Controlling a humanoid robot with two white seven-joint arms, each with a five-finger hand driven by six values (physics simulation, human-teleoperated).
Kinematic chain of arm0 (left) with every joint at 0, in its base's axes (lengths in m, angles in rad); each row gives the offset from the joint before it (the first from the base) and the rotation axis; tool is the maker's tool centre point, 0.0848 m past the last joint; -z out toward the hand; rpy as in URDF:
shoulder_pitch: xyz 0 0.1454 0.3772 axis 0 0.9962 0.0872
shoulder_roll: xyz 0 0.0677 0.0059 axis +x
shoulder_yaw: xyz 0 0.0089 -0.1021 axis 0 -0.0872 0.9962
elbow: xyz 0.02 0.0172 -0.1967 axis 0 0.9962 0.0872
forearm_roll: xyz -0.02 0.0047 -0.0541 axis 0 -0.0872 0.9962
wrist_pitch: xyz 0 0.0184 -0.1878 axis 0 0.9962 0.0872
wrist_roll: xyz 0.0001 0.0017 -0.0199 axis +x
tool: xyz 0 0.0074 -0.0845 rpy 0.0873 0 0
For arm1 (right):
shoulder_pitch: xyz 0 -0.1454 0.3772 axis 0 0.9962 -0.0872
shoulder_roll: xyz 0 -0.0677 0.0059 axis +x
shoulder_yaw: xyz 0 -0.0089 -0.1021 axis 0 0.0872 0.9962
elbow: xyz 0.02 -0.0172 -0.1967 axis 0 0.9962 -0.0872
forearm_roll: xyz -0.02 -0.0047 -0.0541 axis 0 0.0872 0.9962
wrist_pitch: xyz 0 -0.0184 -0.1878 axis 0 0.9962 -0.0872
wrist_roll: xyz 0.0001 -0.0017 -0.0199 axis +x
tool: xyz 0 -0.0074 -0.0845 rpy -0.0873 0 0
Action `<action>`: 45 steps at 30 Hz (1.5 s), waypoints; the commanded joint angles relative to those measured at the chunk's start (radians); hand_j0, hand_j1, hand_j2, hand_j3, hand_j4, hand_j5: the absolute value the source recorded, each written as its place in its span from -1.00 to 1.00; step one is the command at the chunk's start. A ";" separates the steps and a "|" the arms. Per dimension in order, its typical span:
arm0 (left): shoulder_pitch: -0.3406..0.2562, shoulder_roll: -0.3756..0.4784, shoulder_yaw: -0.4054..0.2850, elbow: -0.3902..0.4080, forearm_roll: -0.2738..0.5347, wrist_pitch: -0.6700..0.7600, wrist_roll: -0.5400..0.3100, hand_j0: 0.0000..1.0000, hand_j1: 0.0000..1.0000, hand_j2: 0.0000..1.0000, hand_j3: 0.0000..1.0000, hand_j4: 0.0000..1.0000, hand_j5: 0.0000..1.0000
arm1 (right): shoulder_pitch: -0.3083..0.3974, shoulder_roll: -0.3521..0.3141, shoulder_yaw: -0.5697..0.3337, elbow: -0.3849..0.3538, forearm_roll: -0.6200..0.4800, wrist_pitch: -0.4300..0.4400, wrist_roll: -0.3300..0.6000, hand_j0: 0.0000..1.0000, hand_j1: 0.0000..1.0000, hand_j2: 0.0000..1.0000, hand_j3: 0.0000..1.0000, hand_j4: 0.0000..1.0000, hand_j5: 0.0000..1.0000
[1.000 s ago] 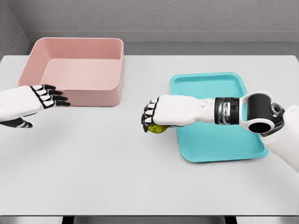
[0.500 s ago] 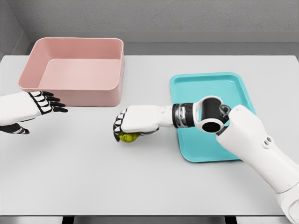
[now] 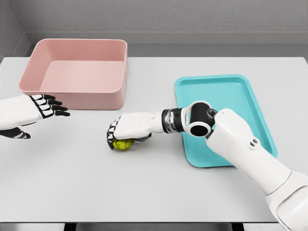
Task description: Put the tennis from the blue tray into the pink basket with both arms
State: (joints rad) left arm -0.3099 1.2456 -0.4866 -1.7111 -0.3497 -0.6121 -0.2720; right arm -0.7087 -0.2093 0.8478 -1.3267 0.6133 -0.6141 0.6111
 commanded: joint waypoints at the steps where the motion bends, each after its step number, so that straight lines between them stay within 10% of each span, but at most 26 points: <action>1: 0.000 0.002 0.000 -0.001 0.006 0.001 0.000 1.00 1.00 1.00 1.00 1.00 1.00 | 0.000 0.004 0.004 0.018 -0.004 0.003 0.000 0.13 0.13 0.13 0.13 0.13 0.13; 5: 0.000 0.002 0.000 -0.001 0.008 0.001 0.000 1.00 1.00 1.00 1.00 1.00 1.00 | 0.000 0.004 0.004 0.020 0.022 0.003 0.000 0.43 0.43 0.43 0.43 0.43 0.43; 7: 0.000 0.002 0.000 -0.001 0.008 0.001 0.000 1.00 1.00 1.00 1.00 1.00 1.00 | 0.003 0.004 0.004 0.021 0.022 0.003 0.000 0.98 0.98 0.98 0.98 0.98 0.98; 16: 0.000 0.002 0.000 -0.001 0.008 0.001 0.000 1.00 1.00 1.00 1.00 1.00 1.00 | 0.002 -0.038 -0.065 0.003 0.014 0.003 0.000 0.98 0.98 0.98 0.98 0.98 0.98; 20: 0.000 0.000 -0.001 -0.001 0.006 0.001 0.000 1.00 1.00 1.00 1.00 1.00 1.00 | 0.015 -0.151 -0.168 -0.157 0.009 0.003 0.000 0.99 0.99 0.99 0.99 0.99 0.99; 24: -0.002 -0.081 -0.003 -0.004 -0.052 0.001 -0.001 1.00 1.00 1.00 1.00 1.00 1.00 | 0.222 -0.318 -0.527 -0.433 -0.075 0.003 0.000 1.00 1.00 1.00 1.00 1.00 1.00; 29: -0.002 -0.150 -0.026 -0.005 -0.086 0.001 -0.001 1.00 1.00 1.00 1.00 1.00 1.00 | 0.397 -0.354 -0.950 -0.436 -0.374 0.003 0.000 1.00 1.00 1.00 1.00 1.00 1.00; 45: -0.235 -0.288 -0.323 0.004 -0.101 0.001 -0.004 1.00 1.00 1.00 1.00 1.00 1.00 | 0.670 -0.302 -1.083 -0.434 -0.448 0.003 0.000 1.00 1.00 1.00 1.00 1.00 1.00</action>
State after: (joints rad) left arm -0.5553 0.9765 -0.7601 -1.7096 -0.4546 -0.6119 -0.2764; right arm -0.0383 -0.5128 -0.2320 -1.7598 0.1729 -0.6138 0.6114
